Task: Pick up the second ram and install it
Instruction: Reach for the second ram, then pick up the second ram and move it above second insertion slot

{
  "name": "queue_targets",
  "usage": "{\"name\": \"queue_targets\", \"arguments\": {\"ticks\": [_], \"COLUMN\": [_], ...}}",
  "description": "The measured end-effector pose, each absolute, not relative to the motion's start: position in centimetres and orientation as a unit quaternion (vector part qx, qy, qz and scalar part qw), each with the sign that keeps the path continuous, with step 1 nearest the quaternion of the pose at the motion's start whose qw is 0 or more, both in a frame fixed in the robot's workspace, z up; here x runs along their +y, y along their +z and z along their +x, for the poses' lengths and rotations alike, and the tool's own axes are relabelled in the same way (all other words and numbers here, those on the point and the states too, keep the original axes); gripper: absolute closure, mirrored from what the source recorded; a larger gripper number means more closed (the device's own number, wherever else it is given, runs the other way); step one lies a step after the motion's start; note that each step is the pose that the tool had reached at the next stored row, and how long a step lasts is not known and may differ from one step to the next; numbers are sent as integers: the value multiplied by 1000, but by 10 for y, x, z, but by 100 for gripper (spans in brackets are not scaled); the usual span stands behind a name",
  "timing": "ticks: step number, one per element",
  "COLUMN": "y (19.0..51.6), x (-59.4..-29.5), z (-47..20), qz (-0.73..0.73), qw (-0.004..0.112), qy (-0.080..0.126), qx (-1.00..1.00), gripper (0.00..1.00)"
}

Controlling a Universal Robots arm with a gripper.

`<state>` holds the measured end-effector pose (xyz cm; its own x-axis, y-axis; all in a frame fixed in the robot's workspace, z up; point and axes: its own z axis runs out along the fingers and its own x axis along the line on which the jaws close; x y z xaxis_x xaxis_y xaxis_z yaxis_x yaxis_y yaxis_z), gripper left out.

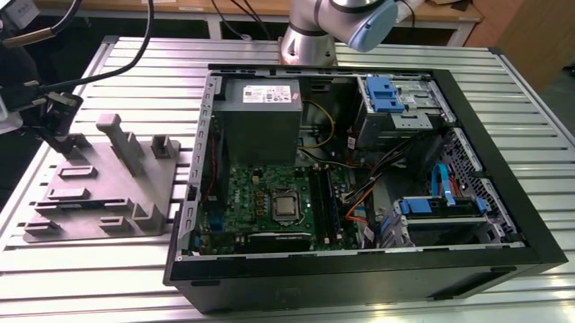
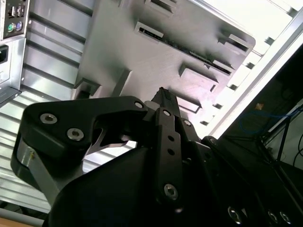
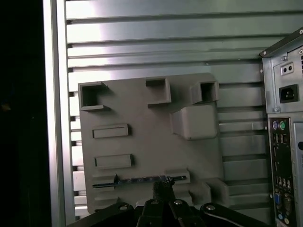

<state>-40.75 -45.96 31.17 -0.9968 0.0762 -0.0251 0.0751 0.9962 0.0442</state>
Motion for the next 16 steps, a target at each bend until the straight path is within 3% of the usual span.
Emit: {"name": "queue_targets", "arguments": {"ticks": [16], "y": [292], "x": [-461], "z": [-418], "qz": [38], "qw": [13], "qy": [21], "qx": [999], "gripper": [90]}}
